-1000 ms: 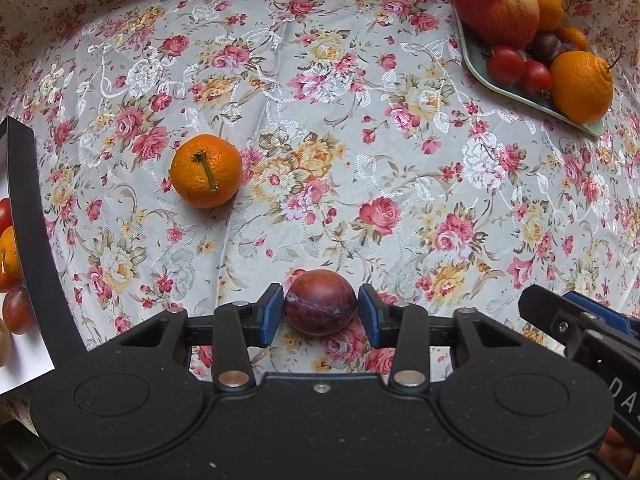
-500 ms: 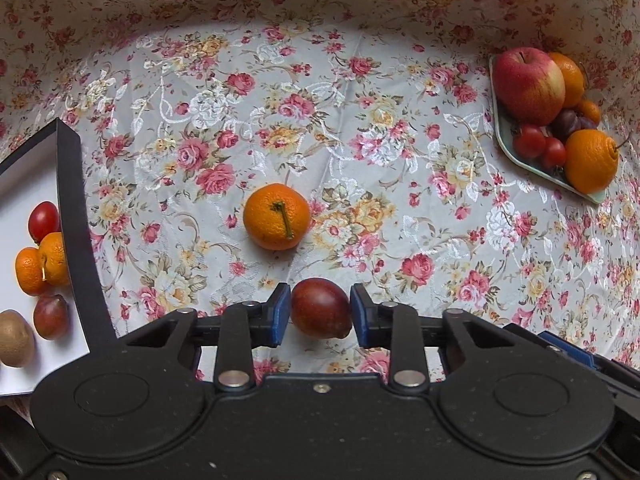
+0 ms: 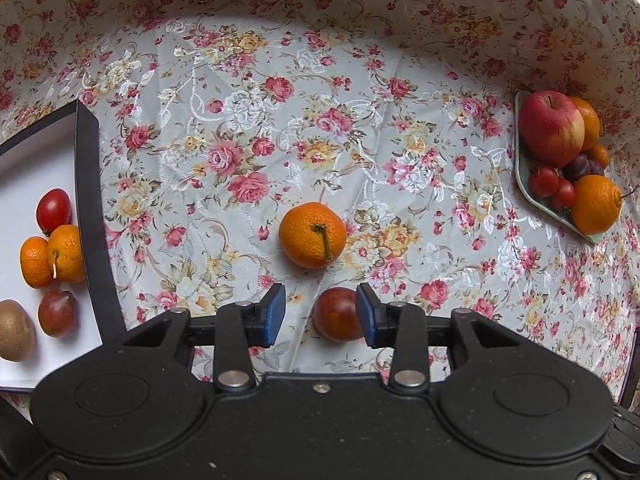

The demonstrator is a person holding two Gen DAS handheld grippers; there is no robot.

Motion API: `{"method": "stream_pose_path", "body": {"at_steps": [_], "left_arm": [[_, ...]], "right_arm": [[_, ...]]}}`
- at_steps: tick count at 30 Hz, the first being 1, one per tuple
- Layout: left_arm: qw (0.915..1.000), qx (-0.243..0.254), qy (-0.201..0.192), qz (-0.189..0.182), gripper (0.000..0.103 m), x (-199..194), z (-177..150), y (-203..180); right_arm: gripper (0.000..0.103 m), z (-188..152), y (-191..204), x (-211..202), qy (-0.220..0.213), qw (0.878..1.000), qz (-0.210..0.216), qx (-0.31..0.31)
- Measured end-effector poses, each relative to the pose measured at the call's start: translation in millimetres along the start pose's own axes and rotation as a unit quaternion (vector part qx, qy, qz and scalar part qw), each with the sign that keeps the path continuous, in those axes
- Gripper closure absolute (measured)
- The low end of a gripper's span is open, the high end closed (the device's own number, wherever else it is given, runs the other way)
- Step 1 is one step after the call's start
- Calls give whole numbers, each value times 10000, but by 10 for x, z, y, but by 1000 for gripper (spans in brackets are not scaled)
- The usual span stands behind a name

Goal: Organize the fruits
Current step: 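Lift the plum with the left tool while the right tool approaches the last mandarin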

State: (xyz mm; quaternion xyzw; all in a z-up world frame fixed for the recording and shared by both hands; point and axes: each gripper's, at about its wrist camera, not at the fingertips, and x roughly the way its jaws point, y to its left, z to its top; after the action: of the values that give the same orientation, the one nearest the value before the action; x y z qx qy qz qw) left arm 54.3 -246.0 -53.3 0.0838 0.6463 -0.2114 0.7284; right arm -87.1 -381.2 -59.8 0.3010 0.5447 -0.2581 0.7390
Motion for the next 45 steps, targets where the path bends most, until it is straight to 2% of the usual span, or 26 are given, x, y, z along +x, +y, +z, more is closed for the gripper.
{"method": "stream_pose_path", "body": {"at_steps": [9, 21, 24, 26, 29, 38, 45], "left_arm": [[9988, 440, 56, 201, 49, 141, -98, -204], [9977, 524, 178, 396, 49, 345, -96, -307], [9976, 499, 243, 407, 50, 397, -87, -306], [9979, 422, 283, 400, 57, 418, -75, -278], [9987, 297, 282, 303, 57, 406, -48, -219], [9997, 41, -107, 234, 57, 72, 118, -9], [9977, -307, -449, 416, 57, -110, 264, 210]], "right_arm": [[63, 23, -107, -61, -41, 9999, 57, 98], [63, 46, -168, -75, -42, 9998, 80, 185], [63, 65, -177, -68, -50, 9997, 80, 216], [63, 76, -167, -65, -52, 9997, 85, 232], [63, 93, -129, -59, -56, 9997, 113, 216], [63, 133, -7, 23, -21, 9999, 88, 122], [63, 180, 165, 81, -12, 9999, 131, 47]]}}
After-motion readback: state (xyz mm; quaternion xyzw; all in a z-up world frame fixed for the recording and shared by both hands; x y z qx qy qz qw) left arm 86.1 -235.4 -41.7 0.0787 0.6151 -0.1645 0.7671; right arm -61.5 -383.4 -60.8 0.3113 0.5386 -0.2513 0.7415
